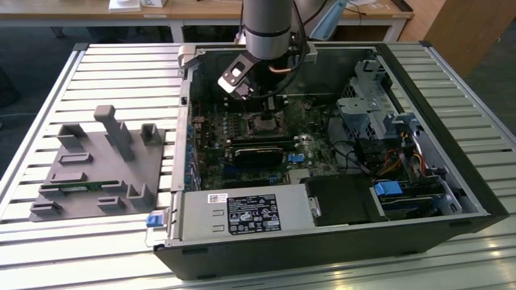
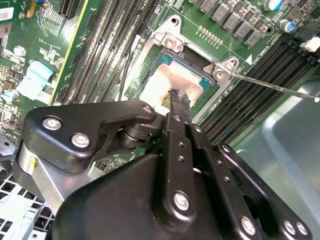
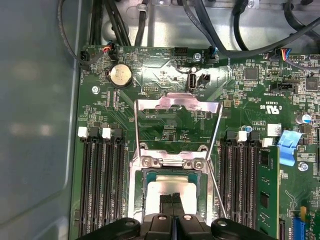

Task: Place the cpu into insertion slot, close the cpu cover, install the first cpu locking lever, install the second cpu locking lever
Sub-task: 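Close the cpu cover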

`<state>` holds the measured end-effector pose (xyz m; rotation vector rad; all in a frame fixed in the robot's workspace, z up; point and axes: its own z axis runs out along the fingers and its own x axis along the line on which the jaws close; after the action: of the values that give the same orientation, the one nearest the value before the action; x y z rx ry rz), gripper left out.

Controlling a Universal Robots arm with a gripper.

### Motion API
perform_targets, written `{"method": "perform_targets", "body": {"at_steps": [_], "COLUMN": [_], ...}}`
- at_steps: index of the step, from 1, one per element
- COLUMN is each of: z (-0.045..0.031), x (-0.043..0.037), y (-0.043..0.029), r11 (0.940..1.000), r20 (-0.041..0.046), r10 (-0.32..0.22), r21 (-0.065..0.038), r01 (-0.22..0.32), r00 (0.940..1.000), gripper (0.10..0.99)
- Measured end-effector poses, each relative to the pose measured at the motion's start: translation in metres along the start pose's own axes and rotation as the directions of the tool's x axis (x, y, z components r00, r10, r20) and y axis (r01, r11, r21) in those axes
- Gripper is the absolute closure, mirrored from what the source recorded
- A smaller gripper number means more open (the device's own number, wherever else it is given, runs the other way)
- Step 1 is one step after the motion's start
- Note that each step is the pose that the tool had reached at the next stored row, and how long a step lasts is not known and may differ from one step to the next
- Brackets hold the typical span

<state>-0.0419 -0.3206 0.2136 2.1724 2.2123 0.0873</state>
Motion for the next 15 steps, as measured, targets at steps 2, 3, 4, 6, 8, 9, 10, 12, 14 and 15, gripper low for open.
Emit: {"method": "perform_targets", "body": {"at_steps": [2,3,4,6,8,9,10,12,14,15], "z": [-0.0007,-0.0010,-0.0014,-0.0021,-0.0029,-0.0035,-0.0040,-0.0050,-0.0057,-0.0057], "x": [0.0000,0.0000,0.0000,0.0000,0.0000,0.0000,0.0000,0.0000,0.0001,0.0001], "y": [0.0000,0.0001,0.0001,0.0001,0.0002,0.0002,0.0003,0.0003,0.0004,0.0004], "r11": [1.0000,1.0000,1.0000,1.0000,1.0000,1.0000,1.0000,1.0000,1.0000,1.0000], "r20": [0.0002,0.0000,0.0001,0.0000,0.0001,0.0001,0.0001,0.0001,-0.0001,-0.0003], "r10": [0.000,0.000,0.000,0.000,0.001,0.001,0.001,0.001,0.001,0.001], "r21": [0.000,0.000,0.000,0.000,0.000,0.000,0.000,0.000,0.000,0.000], "r01": [0.000,0.000,0.000,0.000,-0.001,-0.001,-0.001,-0.001,-0.001,-0.001], "r00": [1.0000,1.0000,1.0000,1.0000,1.0000,1.0000,1.0000,1.0000,1.0000,1.0000], "gripper": [0.980,0.980,0.980,0.980,0.980,0.980,0.980,0.980,0.980,0.980]}}
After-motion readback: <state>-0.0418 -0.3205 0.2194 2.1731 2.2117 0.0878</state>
